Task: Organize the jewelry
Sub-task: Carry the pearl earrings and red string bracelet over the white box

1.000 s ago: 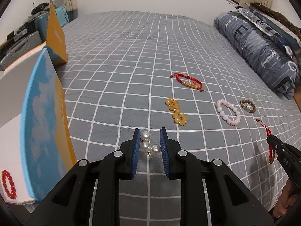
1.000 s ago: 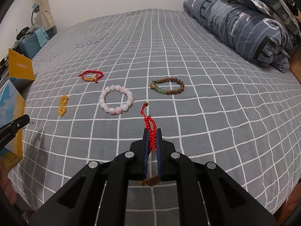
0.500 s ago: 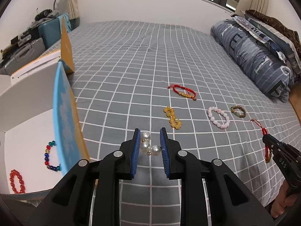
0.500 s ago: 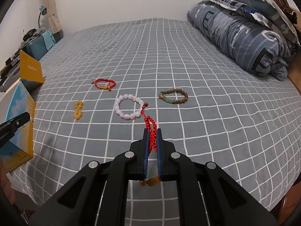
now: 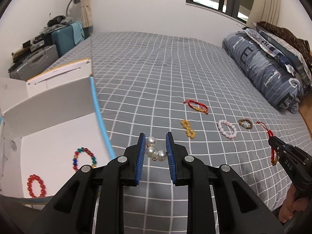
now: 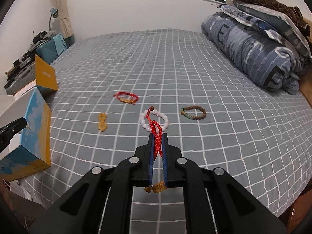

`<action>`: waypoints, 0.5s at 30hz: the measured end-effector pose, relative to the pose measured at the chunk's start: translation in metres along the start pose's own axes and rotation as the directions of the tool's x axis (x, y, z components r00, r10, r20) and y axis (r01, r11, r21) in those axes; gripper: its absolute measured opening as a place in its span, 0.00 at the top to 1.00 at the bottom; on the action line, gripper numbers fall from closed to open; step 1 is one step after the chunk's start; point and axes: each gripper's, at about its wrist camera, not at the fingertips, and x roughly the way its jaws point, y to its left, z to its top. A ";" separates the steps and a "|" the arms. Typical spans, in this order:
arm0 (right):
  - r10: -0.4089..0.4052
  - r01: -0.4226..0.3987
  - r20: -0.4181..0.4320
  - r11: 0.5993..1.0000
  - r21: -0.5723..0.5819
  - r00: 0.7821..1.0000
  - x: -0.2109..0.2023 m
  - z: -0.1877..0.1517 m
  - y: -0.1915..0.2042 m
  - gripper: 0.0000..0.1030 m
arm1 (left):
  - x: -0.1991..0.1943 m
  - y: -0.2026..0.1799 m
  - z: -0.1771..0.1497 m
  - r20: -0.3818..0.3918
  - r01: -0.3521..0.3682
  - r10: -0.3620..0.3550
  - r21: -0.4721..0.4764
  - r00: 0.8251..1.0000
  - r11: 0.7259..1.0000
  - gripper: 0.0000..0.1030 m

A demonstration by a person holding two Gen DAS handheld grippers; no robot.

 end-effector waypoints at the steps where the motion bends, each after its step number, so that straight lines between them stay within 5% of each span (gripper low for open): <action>1: 0.005 -0.005 0.004 1.000 -0.006 1.000 -0.002 0.002 0.006 0.94 | -0.002 0.003 0.000 0.002 -0.003 0.003 -0.003 1.000 1.000 0.79; 15: 0.082 -0.079 0.025 0.991 -0.105 0.996 -0.009 0.021 0.096 0.94 | -0.039 0.070 0.000 0.039 -0.105 0.108 -0.073 0.993 0.992 0.79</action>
